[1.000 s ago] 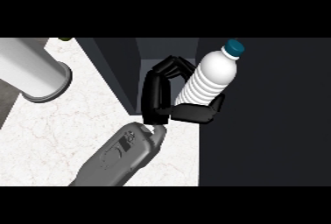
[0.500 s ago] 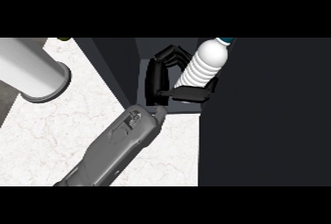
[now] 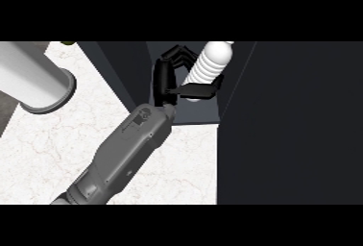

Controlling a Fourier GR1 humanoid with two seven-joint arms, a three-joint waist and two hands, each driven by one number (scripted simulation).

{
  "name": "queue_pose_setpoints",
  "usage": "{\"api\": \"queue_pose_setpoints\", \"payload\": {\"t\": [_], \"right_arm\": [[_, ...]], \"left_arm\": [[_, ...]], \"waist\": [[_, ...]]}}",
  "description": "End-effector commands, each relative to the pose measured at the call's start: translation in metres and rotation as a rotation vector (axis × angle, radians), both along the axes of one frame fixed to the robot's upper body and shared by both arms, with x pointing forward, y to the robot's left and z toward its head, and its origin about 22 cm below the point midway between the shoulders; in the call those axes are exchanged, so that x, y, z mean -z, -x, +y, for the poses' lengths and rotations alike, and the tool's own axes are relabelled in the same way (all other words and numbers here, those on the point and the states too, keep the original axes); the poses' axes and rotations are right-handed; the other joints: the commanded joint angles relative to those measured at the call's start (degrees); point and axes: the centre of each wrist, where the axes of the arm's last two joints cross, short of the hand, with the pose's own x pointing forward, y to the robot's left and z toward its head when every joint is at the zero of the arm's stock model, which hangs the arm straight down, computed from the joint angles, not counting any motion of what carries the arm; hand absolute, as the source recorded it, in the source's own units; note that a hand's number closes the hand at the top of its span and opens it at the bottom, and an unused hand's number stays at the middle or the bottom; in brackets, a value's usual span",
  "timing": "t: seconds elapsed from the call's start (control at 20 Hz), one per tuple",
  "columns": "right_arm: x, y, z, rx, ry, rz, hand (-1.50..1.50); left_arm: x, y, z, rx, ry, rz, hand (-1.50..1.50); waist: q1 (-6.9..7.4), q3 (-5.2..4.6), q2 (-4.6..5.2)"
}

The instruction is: Pick up the bottled water, place it into the cabinet and close the cabinet

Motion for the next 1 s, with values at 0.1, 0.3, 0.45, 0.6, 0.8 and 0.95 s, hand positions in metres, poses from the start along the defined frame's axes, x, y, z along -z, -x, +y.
{"api": "queue_pose_setpoints", "payload": {"t": [0.1, 0.3, 0.45, 0.6, 0.8, 0.95], "right_arm": [[-0.016, -0.005, 0.002, -0.053, -0.073, -0.054, -1.5], [-0.018, 0.0, 0.012, -0.023, -0.089, -0.047, -1.5], [-0.015, -0.001, 0.004, -0.038, -0.082, -0.064, -1.5], [-0.012, -0.001, 0.002, -0.055, -0.076, -0.078, -1.5], [-0.021, -0.005, 0.015, -0.086, -0.074, -0.088, -1.5], [-0.021, -0.003, 0.012, -0.068, -0.076, -0.086, -1.5]], "left_arm": [[0.014, -0.021, 0.016, -0.055, -0.004, 0.001, 1.5], [0.011, -0.029, 0.012, -0.076, -0.095, -0.003, 1.5], [0.002, -0.039, 0.008, -0.091, -0.224, -0.02, 1.5], [0.007, -0.045, 0.015, -0.088, -0.261, 0.005, -1.5], [0.006, -0.05, 0.016, -0.135, -0.318, -0.003, -1.5], [0.001, -0.056, 0.025, -0.115, -0.3, 0.017, -1.5]], "waist": [[-0.23, -0.01, 0.28], [-0.47, 0.0, 0.13], [-0.43, 0.04, 0.09], [-1.09, 0.03, 0.24], [-2.26, -0.01, 0.74], [-1.55, -0.03, 0.7]]}}
